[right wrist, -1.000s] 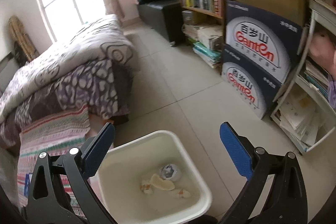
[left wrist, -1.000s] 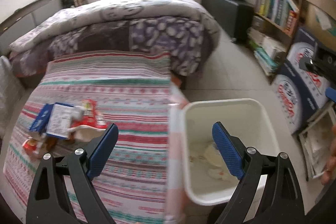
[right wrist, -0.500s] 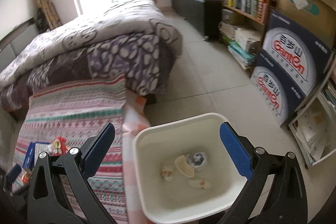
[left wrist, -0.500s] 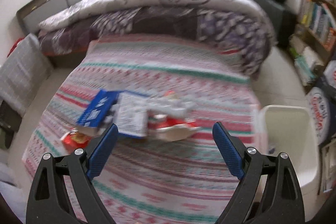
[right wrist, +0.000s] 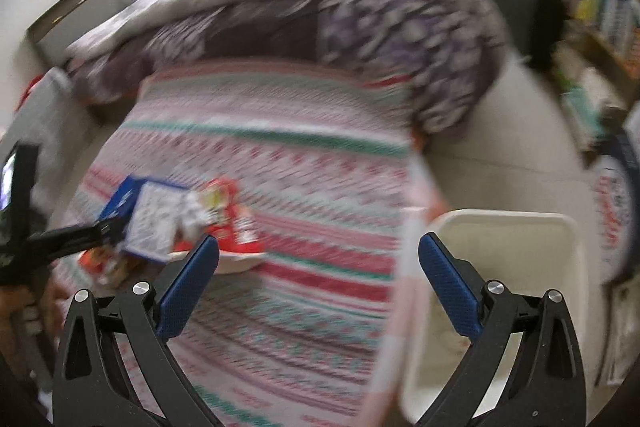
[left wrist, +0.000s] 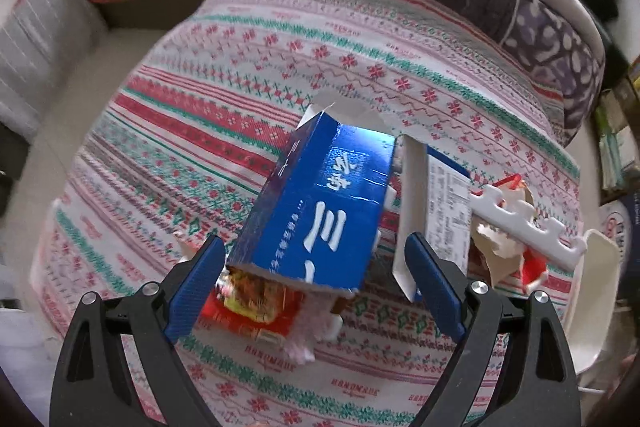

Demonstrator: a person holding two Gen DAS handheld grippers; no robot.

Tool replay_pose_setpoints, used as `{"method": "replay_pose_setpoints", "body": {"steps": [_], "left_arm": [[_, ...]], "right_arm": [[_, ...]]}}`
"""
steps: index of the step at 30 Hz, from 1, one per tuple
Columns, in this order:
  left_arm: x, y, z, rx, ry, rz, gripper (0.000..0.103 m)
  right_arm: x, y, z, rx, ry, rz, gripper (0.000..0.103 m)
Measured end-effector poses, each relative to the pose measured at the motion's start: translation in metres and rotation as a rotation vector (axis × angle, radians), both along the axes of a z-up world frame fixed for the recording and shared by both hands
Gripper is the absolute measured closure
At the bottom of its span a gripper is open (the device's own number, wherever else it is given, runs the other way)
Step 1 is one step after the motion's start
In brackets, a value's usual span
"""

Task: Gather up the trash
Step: 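Grasp the blue carton with the left tool while the right tool grasps the white plastic strip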

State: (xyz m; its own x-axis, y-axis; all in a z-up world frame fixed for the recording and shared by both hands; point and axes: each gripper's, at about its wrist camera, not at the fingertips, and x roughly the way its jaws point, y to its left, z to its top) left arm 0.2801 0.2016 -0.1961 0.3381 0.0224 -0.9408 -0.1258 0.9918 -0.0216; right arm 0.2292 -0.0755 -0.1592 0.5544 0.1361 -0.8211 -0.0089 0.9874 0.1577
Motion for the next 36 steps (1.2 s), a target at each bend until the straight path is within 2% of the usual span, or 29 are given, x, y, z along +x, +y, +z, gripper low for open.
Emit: {"method": "replay_pose_setpoints", "body": {"steps": [9, 10, 12, 14, 18, 20, 22, 25, 26, 28, 29, 30, 31, 32, 33, 36], "left_arm": [[0.019, 0.004, -0.032, -0.016, 0.054, -0.014, 0.015], [0.020, 0.006, -0.034, -0.019, 0.055, -0.013, 0.017], [0.019, 0.010, -0.034, -0.060, 0.053, -0.013, 0.029], [0.017, 0.016, -0.034, -0.101, 0.052, -0.010, 0.052], [0.004, 0.026, -0.025, -0.102, 0.020, 0.004, 0.054], [-0.003, 0.033, -0.018, -0.119, -0.003, 0.021, 0.063], [-0.010, 0.043, -0.011, -0.146, -0.027, 0.045, 0.071], [-0.019, 0.053, 0.001, -0.141, -0.062, 0.070, 0.071], [-0.021, 0.055, 0.004, -0.139, -0.070, 0.076, 0.071], [-0.029, 0.058, 0.010, -0.139, -0.084, 0.080, 0.072], [-0.032, 0.060, 0.012, -0.133, -0.090, 0.081, 0.073], [-0.034, 0.061, 0.014, -0.127, -0.098, 0.084, 0.073], [-0.036, 0.064, 0.016, -0.121, -0.105, 0.088, 0.073], [-0.037, 0.064, 0.017, -0.118, -0.111, 0.091, 0.074], [-0.039, 0.065, 0.019, -0.117, -0.119, 0.097, 0.074], [-0.044, 0.074, 0.028, -0.116, -0.153, 0.120, 0.075]], "right_arm": [[0.044, 0.032, -0.021, 0.107, 0.084, 0.117, 0.007], [0.045, 0.032, -0.023, 0.111, 0.090, 0.123, 0.007], [0.051, 0.037, -0.029, 0.131, 0.106, 0.135, 0.007], [0.056, 0.039, -0.036, 0.168, 0.133, 0.130, 0.007], [0.062, 0.042, -0.044, 0.244, 0.168, 0.104, 0.008], [0.062, 0.049, -0.044, 0.257, 0.167, 0.106, 0.008], [0.061, 0.056, -0.043, 0.247, 0.161, 0.116, 0.015], [0.059, 0.069, -0.044, 0.222, 0.161, 0.137, 0.025], [0.058, 0.073, -0.046, 0.216, 0.166, 0.142, 0.031], [0.058, 0.079, -0.049, 0.213, 0.178, 0.151, 0.047], [0.057, 0.082, -0.050, 0.206, 0.181, 0.152, 0.065], [0.057, 0.084, -0.050, 0.199, 0.178, 0.150, 0.075], [0.056, 0.086, -0.049, 0.195, 0.166, 0.145, 0.075], [0.055, 0.087, -0.046, 0.195, 0.149, 0.139, 0.082], [0.054, 0.087, -0.044, 0.198, 0.137, 0.137, 0.093], [0.051, 0.092, -0.033, 0.203, 0.091, 0.141, 0.094]]}}
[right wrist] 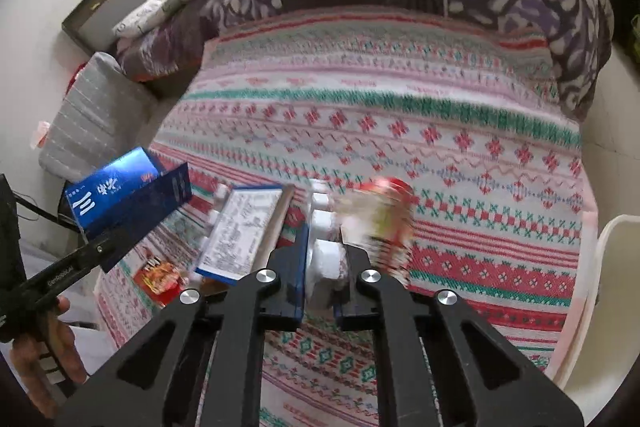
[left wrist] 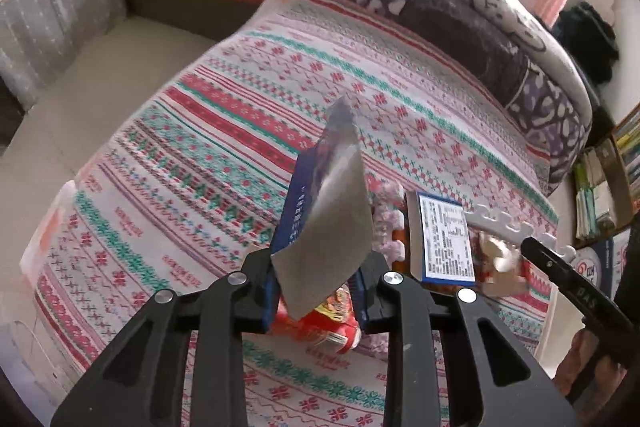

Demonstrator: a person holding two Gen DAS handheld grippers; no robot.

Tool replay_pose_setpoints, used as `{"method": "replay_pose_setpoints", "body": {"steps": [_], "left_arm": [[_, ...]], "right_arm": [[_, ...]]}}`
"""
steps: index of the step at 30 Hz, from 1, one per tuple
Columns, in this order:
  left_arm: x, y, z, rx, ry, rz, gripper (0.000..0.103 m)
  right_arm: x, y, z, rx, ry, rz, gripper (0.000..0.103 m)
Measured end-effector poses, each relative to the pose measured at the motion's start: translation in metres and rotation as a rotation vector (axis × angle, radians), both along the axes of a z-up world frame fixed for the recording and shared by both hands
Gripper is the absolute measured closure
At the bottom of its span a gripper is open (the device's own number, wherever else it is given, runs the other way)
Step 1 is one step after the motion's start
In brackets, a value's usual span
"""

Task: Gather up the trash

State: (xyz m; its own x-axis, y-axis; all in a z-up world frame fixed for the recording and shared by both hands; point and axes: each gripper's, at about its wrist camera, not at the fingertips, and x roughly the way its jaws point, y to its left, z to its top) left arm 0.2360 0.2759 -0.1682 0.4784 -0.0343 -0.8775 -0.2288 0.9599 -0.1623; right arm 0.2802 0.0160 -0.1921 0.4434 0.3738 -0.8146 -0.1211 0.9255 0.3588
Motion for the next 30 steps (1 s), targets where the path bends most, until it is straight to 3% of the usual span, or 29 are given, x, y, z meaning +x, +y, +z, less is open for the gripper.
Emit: {"method": "replay_pose_setpoints", "body": {"steps": [18, 30], "left_arm": [[-0.013, 0.002, 0.041, 0.015, -0.166, 0.059, 0.078], [-0.023, -0.027, 0.067, 0.070, -0.255, 0.041, 0.079]], "right_arm": [[-0.022, -0.002, 0.053, 0.029, -0.192, -0.018, 0.094], [-0.041, -0.015, 0.074, -0.003, -0.270, -0.029, 0.094]]}}
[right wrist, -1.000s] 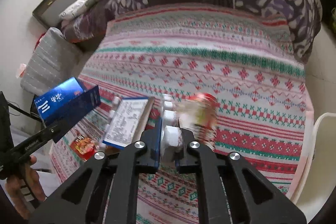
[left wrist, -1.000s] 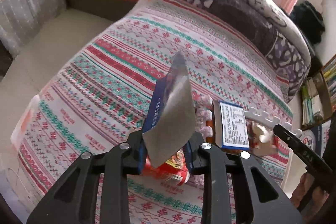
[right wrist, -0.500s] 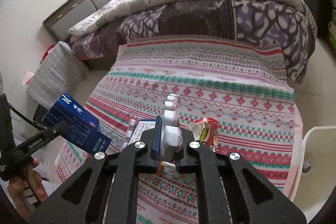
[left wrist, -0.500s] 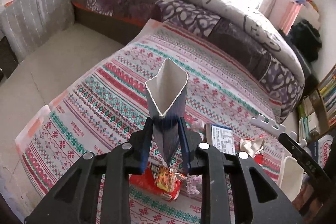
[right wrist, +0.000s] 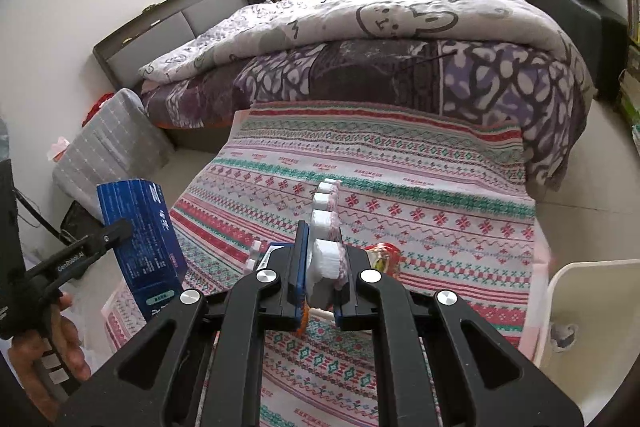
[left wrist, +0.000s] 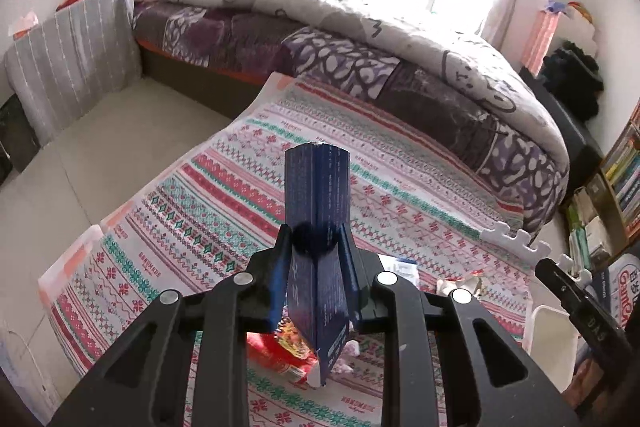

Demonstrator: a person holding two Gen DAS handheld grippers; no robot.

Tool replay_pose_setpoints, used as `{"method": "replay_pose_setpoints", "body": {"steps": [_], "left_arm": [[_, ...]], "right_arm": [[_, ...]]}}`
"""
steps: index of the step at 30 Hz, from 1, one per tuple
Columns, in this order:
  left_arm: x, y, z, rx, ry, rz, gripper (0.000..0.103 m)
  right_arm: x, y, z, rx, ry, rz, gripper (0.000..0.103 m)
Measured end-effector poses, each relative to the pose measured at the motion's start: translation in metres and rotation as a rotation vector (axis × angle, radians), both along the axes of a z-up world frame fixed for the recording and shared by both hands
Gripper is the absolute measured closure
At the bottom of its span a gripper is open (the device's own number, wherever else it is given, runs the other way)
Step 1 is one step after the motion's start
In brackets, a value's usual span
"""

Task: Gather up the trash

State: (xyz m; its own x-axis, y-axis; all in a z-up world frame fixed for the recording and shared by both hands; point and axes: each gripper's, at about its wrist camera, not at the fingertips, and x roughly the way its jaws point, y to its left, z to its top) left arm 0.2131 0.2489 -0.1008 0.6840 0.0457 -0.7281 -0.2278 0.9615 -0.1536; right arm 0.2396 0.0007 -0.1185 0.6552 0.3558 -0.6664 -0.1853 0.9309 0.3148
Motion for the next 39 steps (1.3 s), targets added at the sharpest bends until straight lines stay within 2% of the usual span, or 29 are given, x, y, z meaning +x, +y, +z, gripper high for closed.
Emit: {"method": "replay_pose_setpoints", "body": {"steps": [20, 39], "left_arm": [[-0.008, -0.057, 0.021, 0.024, -0.073, -0.058, 0.080], [-0.010, -0.176, 0.024, 0.059, -0.098, -0.253, 0.080]], "right_arm": [[-0.023, -0.055, 0.015, -0.041, -0.041, -0.077, 0.094], [-0.042, -0.156, 0.019, -0.056, -0.010, -0.240, 0.094]]}}
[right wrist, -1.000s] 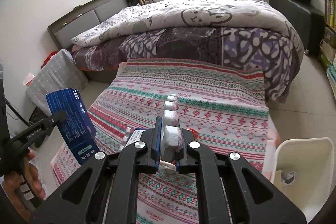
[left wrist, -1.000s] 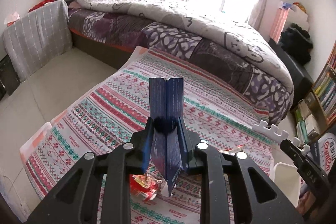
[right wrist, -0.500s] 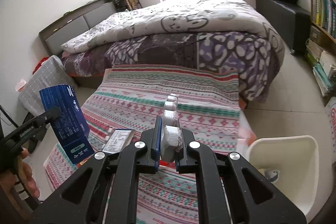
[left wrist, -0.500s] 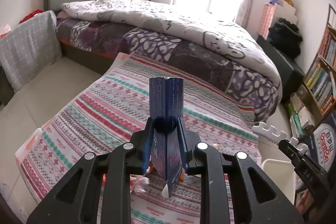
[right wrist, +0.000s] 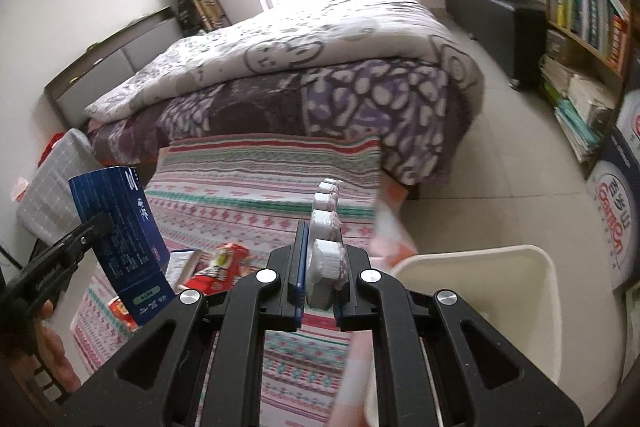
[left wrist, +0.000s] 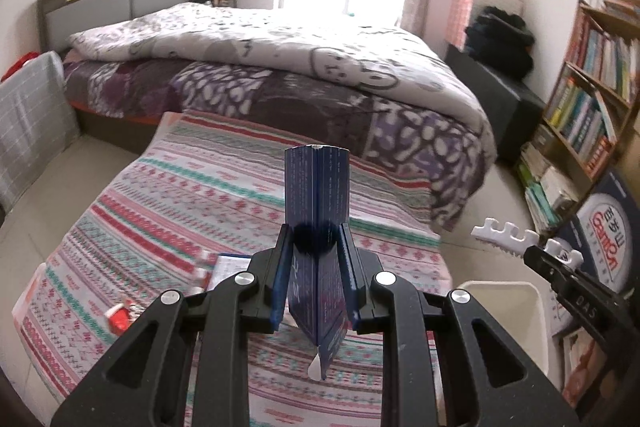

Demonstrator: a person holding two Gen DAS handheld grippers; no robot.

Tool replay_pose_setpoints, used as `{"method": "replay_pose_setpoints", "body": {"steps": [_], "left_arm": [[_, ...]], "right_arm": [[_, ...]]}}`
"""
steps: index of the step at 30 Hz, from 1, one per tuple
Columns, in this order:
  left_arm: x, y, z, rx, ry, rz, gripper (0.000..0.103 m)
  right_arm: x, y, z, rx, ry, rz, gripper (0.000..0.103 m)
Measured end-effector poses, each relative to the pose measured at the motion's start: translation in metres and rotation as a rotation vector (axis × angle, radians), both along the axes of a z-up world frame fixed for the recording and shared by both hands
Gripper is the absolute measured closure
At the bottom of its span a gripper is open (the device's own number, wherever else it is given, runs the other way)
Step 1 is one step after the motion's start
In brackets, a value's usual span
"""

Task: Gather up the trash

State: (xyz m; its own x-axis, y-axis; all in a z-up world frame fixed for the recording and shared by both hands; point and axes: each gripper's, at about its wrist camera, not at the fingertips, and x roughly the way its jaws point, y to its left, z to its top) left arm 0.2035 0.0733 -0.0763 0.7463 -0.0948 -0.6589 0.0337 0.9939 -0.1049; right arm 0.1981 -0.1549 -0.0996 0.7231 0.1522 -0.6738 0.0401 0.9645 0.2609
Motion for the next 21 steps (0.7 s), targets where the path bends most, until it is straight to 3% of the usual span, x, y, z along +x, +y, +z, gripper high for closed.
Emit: {"method": "replay_pose_setpoints", "body": {"steps": [13, 16, 18, 21], "left_arm": [[-0.009, -0.097, -0.007, 0.027, 0.002, -0.167, 0.080], [-0.010, -0.117, -0.010, 0.021, 0.010, -0.200, 0.080], [-0.012, -0.131, -0.013, 0.023, 0.014, -0.222, 0.080], [-0.015, -0.148, -0.017, 0.026, 0.023, -0.247, 0.080]], "right_arm": [[-0.017, -0.088, -0.006, -0.018, 0.057, -0.157, 0.093], [-0.021, -0.105, -0.008, -0.018, 0.073, -0.193, 0.086], [-0.023, -0.114, -0.008, -0.017, 0.072, -0.214, 0.067], [-0.030, -0.129, -0.007, -0.024, 0.061, -0.262, 0.054]]}}
